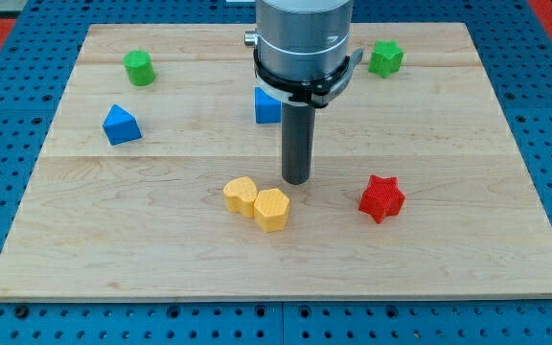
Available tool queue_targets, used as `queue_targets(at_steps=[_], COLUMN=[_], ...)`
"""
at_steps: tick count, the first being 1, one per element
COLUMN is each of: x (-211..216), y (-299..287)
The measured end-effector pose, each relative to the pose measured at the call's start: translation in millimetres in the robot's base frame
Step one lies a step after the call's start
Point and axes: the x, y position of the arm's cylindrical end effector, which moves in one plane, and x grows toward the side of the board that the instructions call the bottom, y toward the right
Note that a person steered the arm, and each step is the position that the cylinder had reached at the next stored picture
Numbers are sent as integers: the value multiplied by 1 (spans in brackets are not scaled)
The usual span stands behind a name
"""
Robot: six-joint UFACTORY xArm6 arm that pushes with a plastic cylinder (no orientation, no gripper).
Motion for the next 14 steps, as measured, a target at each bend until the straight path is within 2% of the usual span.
queue_targets(at_steps=[8,10,12,14], x=[-21,-22,-40,-32], y=[-1,23,20,15])
